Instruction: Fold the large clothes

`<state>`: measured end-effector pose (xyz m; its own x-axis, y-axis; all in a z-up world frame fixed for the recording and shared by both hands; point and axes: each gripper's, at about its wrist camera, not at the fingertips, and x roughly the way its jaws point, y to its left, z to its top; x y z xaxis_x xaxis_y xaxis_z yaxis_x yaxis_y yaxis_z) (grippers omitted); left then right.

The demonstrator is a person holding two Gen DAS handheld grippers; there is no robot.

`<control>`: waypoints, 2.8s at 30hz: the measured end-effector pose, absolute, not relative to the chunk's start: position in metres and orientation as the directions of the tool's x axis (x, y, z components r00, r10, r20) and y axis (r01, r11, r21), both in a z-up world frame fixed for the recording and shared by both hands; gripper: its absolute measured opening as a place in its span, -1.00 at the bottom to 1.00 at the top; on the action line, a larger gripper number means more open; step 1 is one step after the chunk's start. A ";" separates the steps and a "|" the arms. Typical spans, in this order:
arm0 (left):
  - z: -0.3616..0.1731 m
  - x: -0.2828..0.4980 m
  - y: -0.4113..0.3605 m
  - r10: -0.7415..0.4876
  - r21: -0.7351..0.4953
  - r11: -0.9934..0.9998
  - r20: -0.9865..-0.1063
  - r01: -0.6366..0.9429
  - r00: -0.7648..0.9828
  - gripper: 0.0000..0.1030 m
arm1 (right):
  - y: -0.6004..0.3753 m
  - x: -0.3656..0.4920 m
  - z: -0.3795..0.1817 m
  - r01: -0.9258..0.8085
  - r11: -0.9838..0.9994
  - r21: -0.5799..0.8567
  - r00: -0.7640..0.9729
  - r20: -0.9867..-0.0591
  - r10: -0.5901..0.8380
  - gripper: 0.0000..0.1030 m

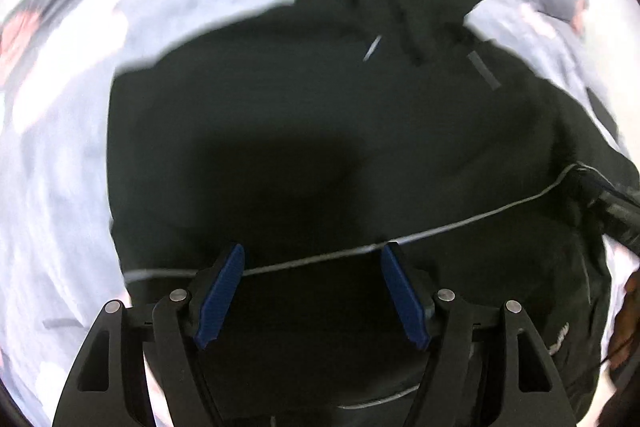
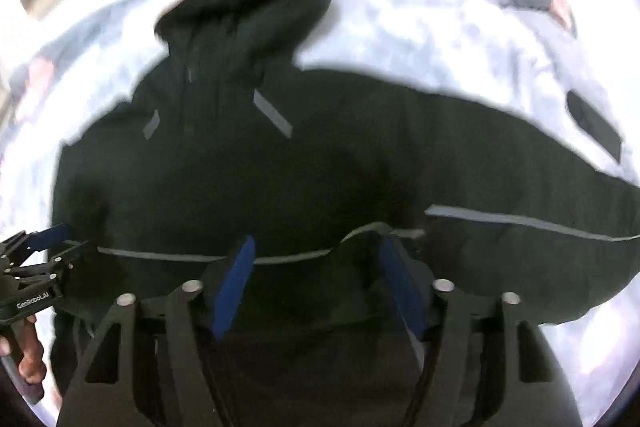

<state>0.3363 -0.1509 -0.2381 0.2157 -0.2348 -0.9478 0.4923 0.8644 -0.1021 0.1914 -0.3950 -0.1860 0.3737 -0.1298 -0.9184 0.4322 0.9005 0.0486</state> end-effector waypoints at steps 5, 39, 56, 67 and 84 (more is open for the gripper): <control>-0.254 0.325 -0.164 -0.153 0.010 0.834 -0.956 0.551 0.250 0.41 | -0.380 0.199 -0.244 0.415 0.906 -0.083 0.256 -0.945 -0.204 0.04; -0.079 0.053 -0.145 -0.475 -0.211 0.740 -0.837 0.639 0.273 0.41 | -0.436 -0.120 -0.103 0.613 0.786 0.082 0.311 -0.939 -0.144 0.28; -0.047 -0.002 -0.249 -0.447 -0.212 0.819 -0.818 0.533 0.362 0.41 | -0.723 -0.216 -0.094 0.802 0.537 0.262 0.402 -0.901 -0.161 0.32; -0.054 0.012 -0.277 -0.277 -0.074 0.874 -0.887 0.480 0.369 0.41 | -0.837 -0.167 -0.175 0.809 0.442 0.387 0.459 -0.886 -0.065 0.35; -0.076 0.030 -0.320 -0.228 -0.043 0.860 -0.925 0.509 0.306 0.41 | -0.879 -0.137 -0.247 0.699 0.224 0.679 0.679 -0.729 0.092 -0.38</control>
<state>0.0304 -0.3204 -0.0765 0.3055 -0.2276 -0.9246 0.5089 0.8597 -0.0434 -0.1374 -0.8790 -0.2466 0.6787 0.0917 -0.7287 0.6990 0.2236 0.6792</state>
